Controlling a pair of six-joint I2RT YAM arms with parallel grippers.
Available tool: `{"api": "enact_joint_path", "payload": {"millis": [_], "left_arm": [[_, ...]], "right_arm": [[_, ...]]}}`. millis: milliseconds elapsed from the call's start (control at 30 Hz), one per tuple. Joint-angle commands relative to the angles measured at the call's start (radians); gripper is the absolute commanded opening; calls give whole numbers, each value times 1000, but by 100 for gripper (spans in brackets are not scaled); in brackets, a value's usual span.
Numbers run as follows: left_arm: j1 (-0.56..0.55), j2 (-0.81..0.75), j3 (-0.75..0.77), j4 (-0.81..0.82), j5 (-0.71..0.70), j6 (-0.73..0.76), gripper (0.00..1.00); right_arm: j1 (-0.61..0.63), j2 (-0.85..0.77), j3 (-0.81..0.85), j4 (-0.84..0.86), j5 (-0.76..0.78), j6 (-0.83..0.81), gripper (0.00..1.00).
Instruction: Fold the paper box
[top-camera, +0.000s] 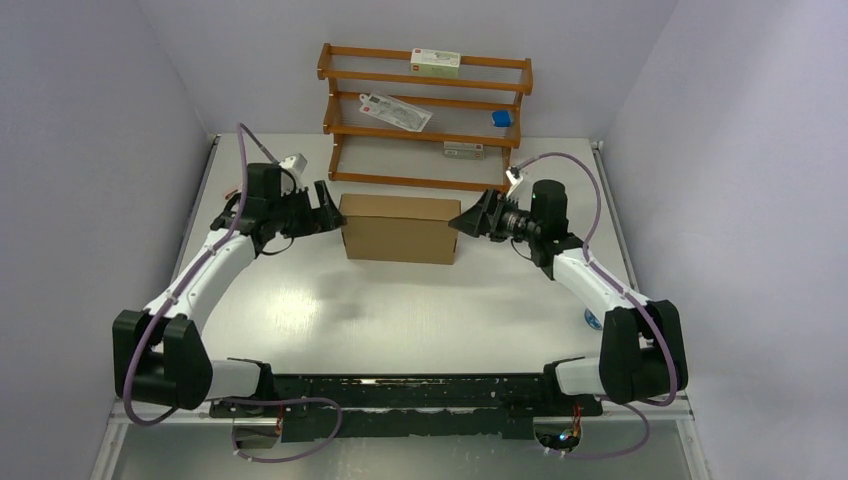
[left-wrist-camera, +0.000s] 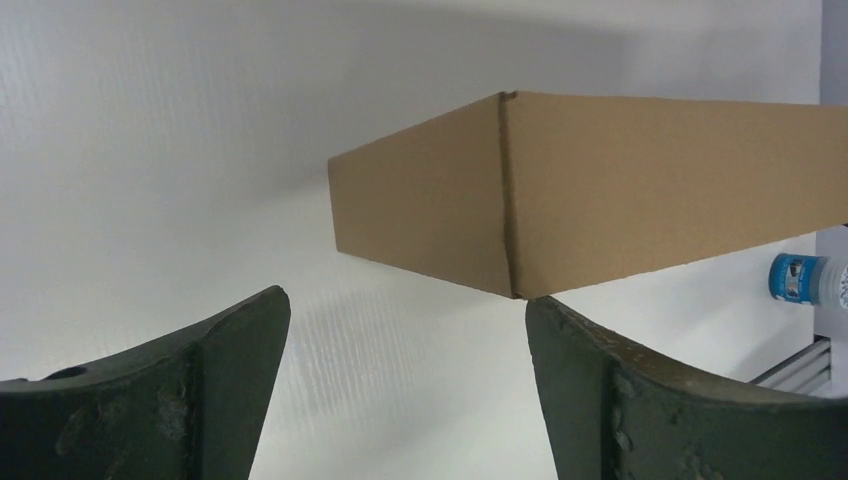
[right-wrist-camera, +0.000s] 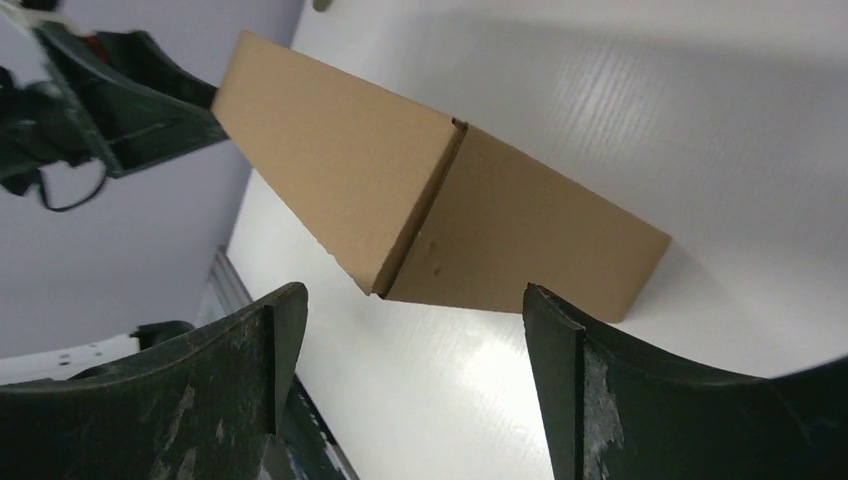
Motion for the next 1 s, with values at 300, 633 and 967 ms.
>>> {"api": "enact_joint_path", "payload": {"millis": [300, 633, 967], "left_arm": [[41, -26, 79, 20, 95, -54, 93], [53, 60, 163, 50, 36, -60, 93], [54, 194, 170, 56, 169, -33, 85]], "right_arm": [[-69, 23, 4, 191, -69, 198, 83], [-69, 122, -55, 347, -114, 263, 71], [-69, 185, -111, 392, -144, 250, 55]]}}
